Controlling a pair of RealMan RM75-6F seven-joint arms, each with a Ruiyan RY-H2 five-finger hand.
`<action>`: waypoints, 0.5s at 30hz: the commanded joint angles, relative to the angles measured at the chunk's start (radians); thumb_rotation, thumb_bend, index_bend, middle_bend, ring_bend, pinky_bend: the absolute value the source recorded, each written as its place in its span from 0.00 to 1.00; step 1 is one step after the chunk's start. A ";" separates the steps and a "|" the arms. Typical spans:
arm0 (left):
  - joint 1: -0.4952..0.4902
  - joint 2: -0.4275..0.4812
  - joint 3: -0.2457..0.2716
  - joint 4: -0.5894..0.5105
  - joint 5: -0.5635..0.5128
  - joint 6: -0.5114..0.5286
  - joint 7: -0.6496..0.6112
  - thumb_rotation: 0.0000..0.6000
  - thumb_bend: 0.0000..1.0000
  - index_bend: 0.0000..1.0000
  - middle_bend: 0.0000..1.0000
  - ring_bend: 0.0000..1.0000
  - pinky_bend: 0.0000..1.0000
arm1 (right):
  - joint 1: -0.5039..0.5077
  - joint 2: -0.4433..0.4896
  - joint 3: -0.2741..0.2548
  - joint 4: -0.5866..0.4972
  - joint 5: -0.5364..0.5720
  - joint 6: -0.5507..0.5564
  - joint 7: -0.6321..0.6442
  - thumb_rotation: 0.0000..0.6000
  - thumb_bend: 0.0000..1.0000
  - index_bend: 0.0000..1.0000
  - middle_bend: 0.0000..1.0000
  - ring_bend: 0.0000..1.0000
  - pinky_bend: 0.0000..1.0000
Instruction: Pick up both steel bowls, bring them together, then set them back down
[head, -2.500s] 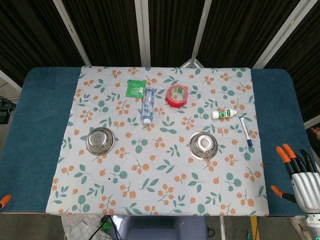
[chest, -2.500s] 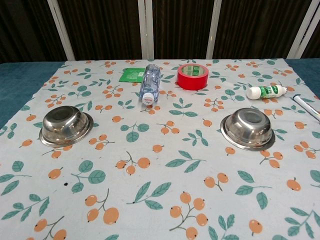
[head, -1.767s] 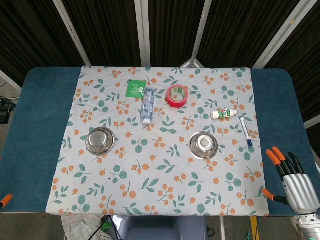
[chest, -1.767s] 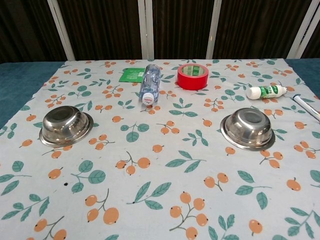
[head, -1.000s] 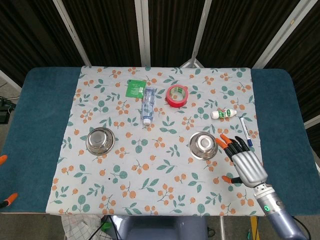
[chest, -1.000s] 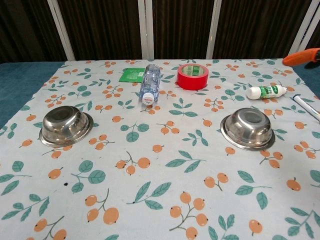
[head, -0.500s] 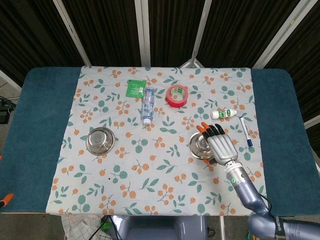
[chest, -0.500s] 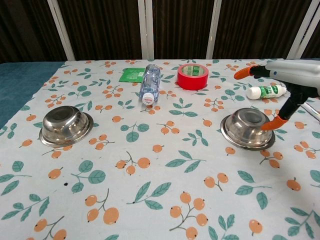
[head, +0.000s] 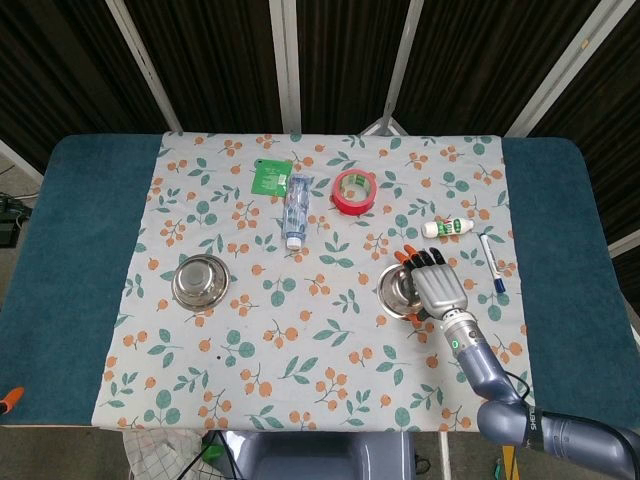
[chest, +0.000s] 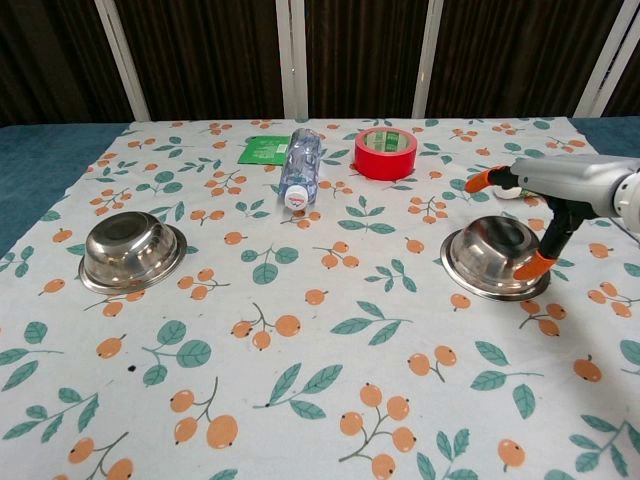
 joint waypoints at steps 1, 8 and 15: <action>-0.003 -0.003 -0.001 -0.002 -0.004 -0.007 0.007 1.00 0.00 0.14 0.00 0.00 0.05 | 0.009 -0.013 -0.011 0.019 0.008 -0.009 0.007 1.00 0.00 0.13 0.04 0.14 0.00; -0.004 -0.007 -0.001 -0.004 -0.002 -0.008 0.016 1.00 0.00 0.15 0.00 0.00 0.05 | 0.022 -0.039 -0.027 0.047 -0.001 -0.005 0.010 1.00 0.00 0.16 0.12 0.18 0.00; -0.010 -0.013 -0.006 -0.003 -0.016 -0.020 0.024 1.00 0.00 0.15 0.00 0.00 0.05 | 0.034 -0.084 -0.049 0.091 -0.006 0.000 0.010 1.00 0.00 0.17 0.16 0.22 0.00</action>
